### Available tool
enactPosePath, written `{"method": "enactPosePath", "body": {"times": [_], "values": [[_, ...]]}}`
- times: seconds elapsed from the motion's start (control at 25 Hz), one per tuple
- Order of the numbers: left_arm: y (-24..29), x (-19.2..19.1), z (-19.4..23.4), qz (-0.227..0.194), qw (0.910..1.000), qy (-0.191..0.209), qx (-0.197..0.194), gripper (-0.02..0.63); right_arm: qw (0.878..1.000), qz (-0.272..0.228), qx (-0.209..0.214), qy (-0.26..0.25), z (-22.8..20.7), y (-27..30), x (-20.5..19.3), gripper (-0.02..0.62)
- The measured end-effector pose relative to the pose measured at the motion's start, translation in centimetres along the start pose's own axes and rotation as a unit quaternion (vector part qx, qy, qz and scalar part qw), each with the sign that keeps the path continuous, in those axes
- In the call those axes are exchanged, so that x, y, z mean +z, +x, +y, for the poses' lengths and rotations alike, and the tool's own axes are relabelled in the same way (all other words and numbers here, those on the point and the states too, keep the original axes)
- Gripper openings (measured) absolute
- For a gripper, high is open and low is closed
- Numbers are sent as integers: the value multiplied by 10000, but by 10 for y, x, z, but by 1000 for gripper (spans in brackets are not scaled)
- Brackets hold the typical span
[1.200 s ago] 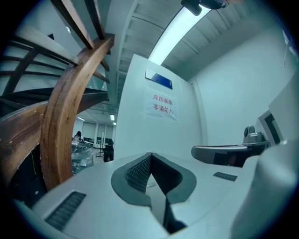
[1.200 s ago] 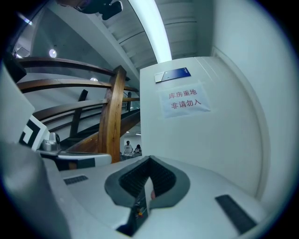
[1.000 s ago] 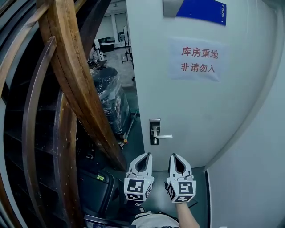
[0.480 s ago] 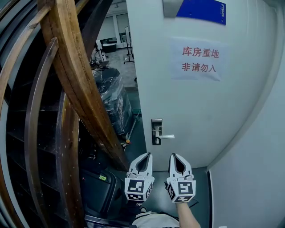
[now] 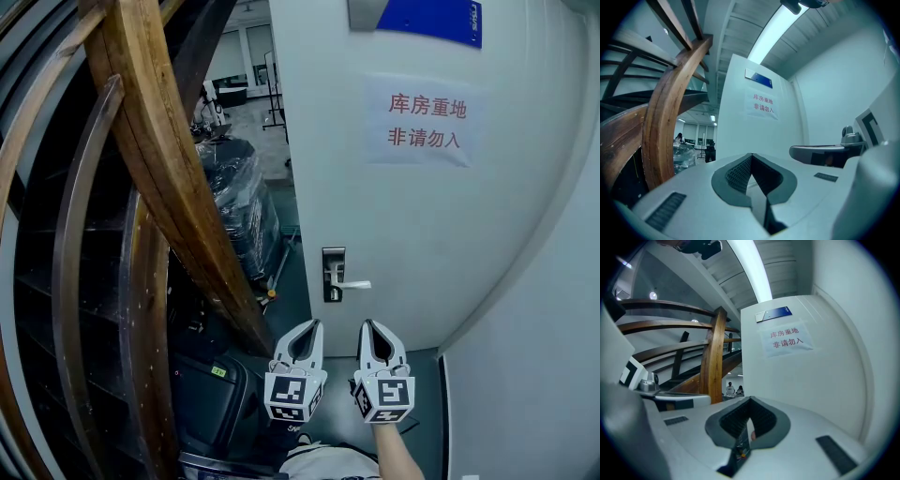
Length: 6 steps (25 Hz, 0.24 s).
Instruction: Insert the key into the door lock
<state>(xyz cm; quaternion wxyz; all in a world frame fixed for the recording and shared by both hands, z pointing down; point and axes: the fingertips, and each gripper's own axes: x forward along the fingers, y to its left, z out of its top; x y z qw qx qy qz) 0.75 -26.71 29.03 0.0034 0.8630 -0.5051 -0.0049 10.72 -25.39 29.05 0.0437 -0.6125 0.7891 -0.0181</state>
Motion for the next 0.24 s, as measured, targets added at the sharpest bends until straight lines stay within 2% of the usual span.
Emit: {"method": "enactPosePath", "body": {"times": [0.24], "values": [[-1,-1,1,21,10000,13,-25,3,10000,13,-23,-9,1,1,-1,5]]}}
